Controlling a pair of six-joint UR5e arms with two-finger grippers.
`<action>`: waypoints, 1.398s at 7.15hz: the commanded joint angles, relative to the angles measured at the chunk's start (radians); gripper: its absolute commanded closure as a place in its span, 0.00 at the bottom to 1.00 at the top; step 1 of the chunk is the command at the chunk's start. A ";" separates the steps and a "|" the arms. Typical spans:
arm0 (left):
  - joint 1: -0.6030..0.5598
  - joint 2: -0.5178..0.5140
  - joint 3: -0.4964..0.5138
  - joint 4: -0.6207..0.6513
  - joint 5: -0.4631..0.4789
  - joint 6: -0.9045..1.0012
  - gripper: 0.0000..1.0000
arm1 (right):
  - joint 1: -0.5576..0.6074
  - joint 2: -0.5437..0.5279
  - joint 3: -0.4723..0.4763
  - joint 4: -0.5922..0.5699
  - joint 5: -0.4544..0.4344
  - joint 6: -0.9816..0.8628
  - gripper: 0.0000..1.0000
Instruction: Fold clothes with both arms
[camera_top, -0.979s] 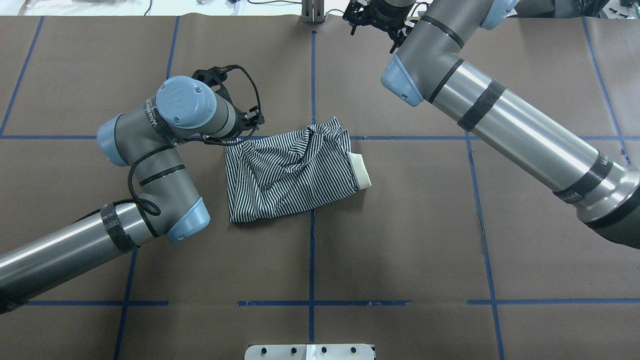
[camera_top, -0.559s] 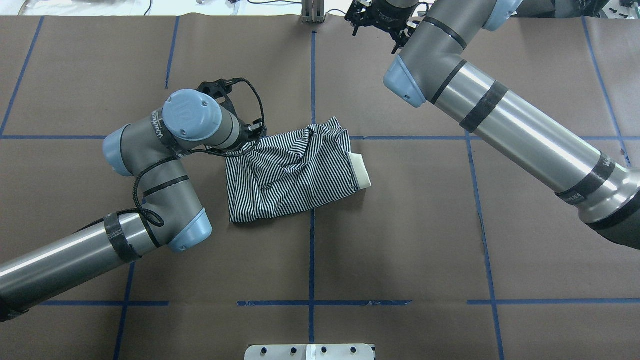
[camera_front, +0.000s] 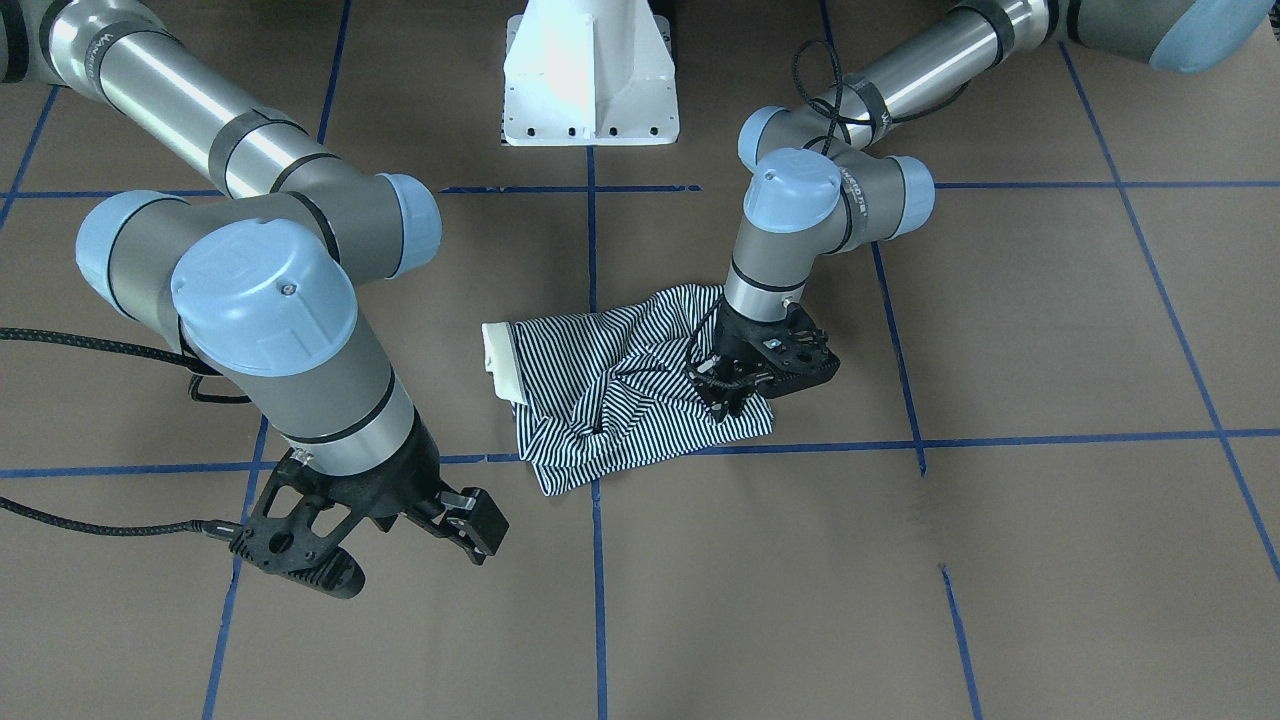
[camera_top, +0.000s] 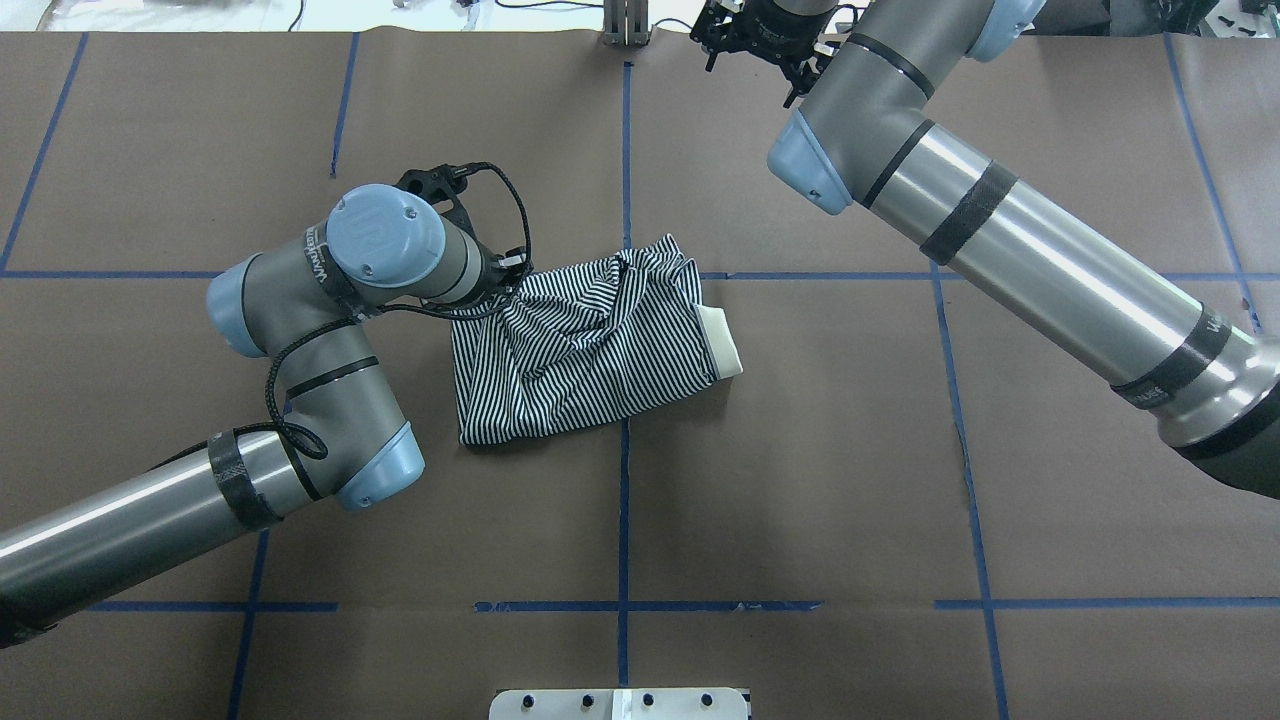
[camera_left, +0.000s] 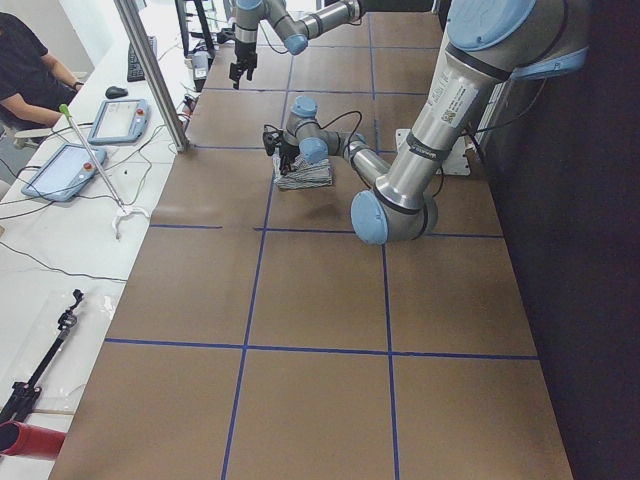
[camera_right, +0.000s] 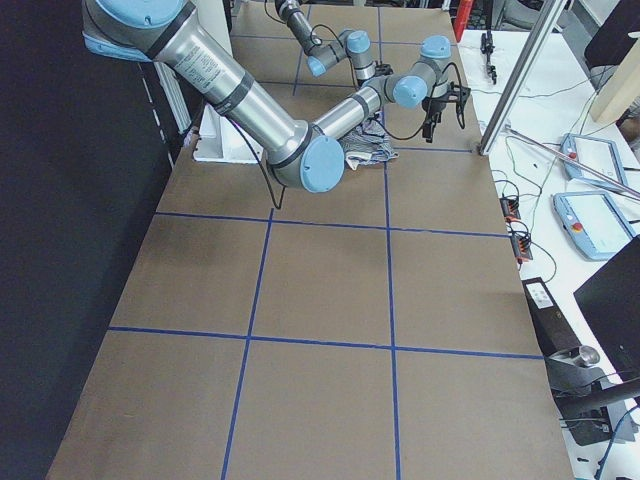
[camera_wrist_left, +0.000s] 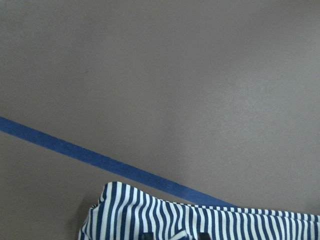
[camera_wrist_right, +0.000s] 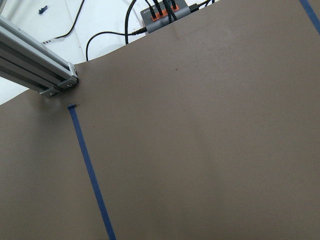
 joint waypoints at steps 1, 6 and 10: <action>0.000 0.005 -0.001 0.000 -0.002 0.000 1.00 | 0.000 0.000 0.000 -0.001 -0.001 0.001 0.00; -0.061 0.089 -0.097 0.062 -0.009 0.150 1.00 | 0.000 0.000 0.000 0.001 -0.001 0.003 0.00; -0.058 0.103 -0.099 0.063 -0.006 0.140 1.00 | 0.000 -0.008 0.002 0.004 -0.001 0.001 0.00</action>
